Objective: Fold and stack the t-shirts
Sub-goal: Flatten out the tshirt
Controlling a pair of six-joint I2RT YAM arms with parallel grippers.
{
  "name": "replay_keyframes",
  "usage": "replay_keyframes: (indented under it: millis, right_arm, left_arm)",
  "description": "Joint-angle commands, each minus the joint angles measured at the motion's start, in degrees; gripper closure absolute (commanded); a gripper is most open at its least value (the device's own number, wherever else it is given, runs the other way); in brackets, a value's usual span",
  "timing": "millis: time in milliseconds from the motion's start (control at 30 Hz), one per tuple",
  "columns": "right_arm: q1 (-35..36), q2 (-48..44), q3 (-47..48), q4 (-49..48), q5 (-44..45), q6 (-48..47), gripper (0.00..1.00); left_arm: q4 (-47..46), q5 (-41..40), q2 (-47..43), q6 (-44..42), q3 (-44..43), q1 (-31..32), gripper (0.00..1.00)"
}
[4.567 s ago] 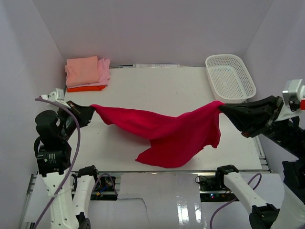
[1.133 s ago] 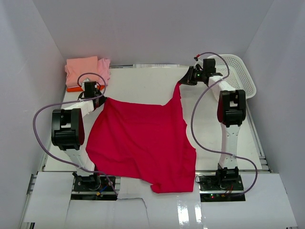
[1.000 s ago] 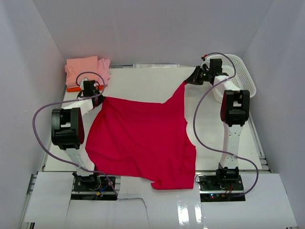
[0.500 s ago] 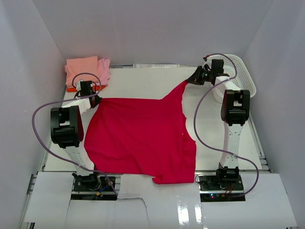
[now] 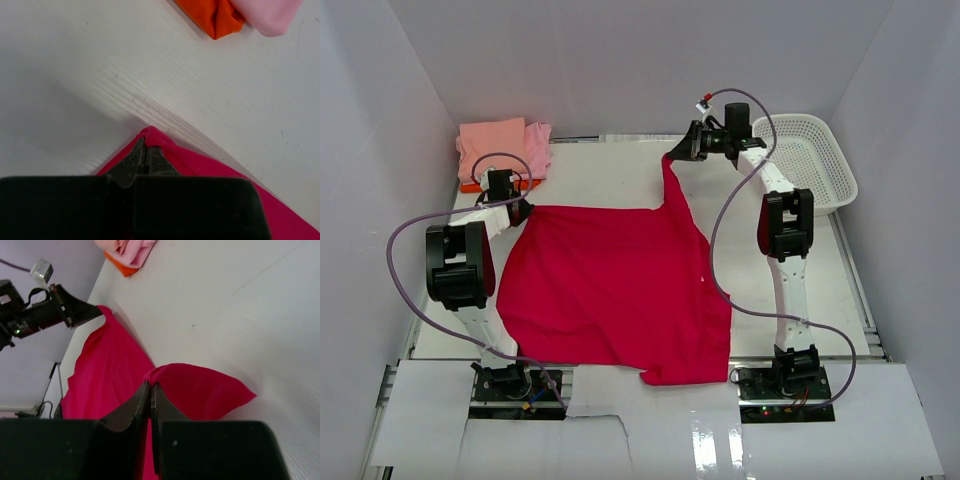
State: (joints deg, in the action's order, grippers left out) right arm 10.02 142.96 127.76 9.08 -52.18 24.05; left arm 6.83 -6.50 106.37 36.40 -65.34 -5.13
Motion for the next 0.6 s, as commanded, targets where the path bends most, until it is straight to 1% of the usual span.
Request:
replay_keyframes:
  millis: [0, 67, 100, 167, 200, 233, 267, 300, 333, 367, 433, 500, 567]
  right_arm:
    - [1.7, 2.3, -0.2, 0.4, -6.4, 1.3, 0.92]
    - [3.3, 1.7, -2.9, 0.2, -7.6, -0.5, 0.92]
    - [3.9, 0.5, -6.0, 0.3, -7.2, -1.3, 0.92]
    - [4.7, -1.1, -9.1, 0.8, -5.0, -2.6, 0.92]
    - [6.0, -2.4, -9.1, 4.0, -0.7, -9.3, 0.92]
    - [7.4, -3.1, -6.6, 15.0, 12.0, -14.0, 0.92]
    - [8.9, -4.0, -6.2, 18.1, 17.7, -17.9, 0.92]
    - [12.4, -5.9, -6.5, 20.1, 23.6, -23.0, 0.92]
    - [14.0, -6.9, -8.7, 20.9, 33.7, -23.8, 0.92]
    - [16.0, -8.8, -10.3, 20.3, 37.1, -26.1, 0.92]
    - [17.0, -10.3, -14.5, 18.3, 42.3, -26.7, 0.92]
    - [18.6, -12.5, -17.2, 16.9, 43.8, -27.7, 0.92]
    - [21.8, -15.1, -21.7, 14.1, 49.2, -30.8, 0.92]
  left_arm:
    - [-1.0, 1.1, -2.7, -0.5, 0.2, -0.2, 1.0]
    - [-1.0, 1.2, -2.7, -0.6, 0.3, -0.1, 1.0]
    - [-1.0, 1.2, -2.8, -0.7, 0.3, -0.1, 1.0]
    - [-1.0, 1.3, -3.0, -0.9, 0.2, 0.0, 1.0]
    - [-1.0, 1.3, -3.1, -1.1, 0.2, 0.1, 1.0]
    - [-0.9, 1.3, -3.3, -1.1, 0.2, 0.1, 1.0]
    - [-0.9, 1.3, -3.4, -1.1, 0.2, 0.2, 1.0]
    - [-1.0, 1.3, -3.5, -1.1, 0.3, 0.3, 1.0]
    - [-1.0, 1.3, -3.4, -1.1, 0.4, 0.3, 1.0]
    - [-1.0, 1.5, -3.5, -1.1, 0.3, 0.4, 1.0]
    - [-0.9, 1.8, -3.5, -1.1, 0.3, 0.5, 1.0]
    - [-0.9, 1.8, -3.6, -1.1, 0.2, 0.5, 1.0]
    - [-0.9, 1.8, -3.6, -1.2, 0.2, 0.6, 1.0]
